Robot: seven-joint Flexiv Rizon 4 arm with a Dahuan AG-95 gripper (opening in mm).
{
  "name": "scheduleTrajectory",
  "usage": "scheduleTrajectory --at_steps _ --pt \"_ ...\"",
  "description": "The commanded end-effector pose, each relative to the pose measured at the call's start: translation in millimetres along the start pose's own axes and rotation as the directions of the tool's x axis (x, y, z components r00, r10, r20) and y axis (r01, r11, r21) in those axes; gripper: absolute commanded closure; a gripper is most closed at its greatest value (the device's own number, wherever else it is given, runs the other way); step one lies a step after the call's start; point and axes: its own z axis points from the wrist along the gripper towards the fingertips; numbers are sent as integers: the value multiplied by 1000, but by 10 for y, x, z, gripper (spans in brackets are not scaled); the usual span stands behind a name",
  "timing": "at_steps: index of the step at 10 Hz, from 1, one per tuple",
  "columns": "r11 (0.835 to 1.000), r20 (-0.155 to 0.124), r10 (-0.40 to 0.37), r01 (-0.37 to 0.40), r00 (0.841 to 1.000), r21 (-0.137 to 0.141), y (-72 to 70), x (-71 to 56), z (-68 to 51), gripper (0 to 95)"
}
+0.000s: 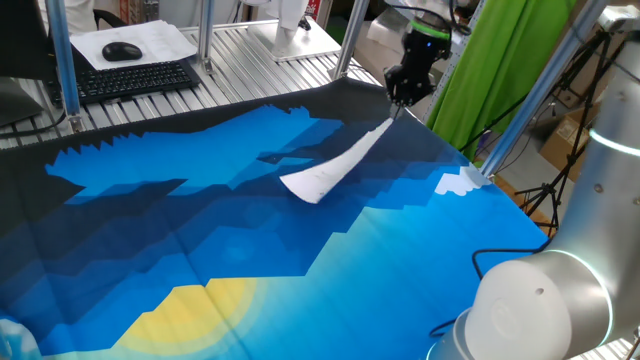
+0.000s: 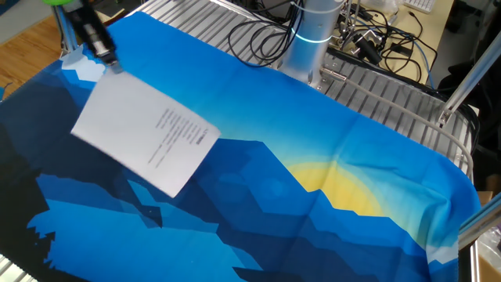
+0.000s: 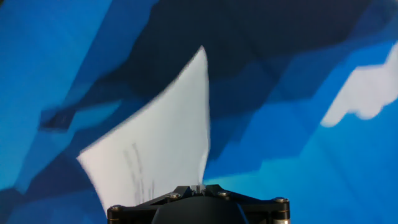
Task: Flip over and spread out the paper that is laid flat on the table
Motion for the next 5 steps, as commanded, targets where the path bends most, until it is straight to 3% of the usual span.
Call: scheduleTrajectory --at_steps 1,5 --pt "1000 -32 16 -16 999 11 13 35 -31 950" --pt "1000 -6 4 -4 1000 10 51 21 -11 950"
